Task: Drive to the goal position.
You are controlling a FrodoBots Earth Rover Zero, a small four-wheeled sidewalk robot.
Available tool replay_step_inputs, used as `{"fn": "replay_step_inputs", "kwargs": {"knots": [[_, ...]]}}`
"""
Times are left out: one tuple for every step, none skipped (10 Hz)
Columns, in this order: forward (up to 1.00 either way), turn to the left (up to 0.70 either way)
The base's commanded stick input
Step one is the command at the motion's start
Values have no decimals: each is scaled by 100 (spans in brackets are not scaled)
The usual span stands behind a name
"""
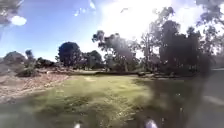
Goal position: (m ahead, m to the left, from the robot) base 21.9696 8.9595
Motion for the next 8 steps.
{"fn": "replay_step_inputs", "kwargs": {"knots": [[70, 0], [70, 0], [70, 0], [70, 0], [70, 0], [70, 0], [70, 3], [70, 3]]}}
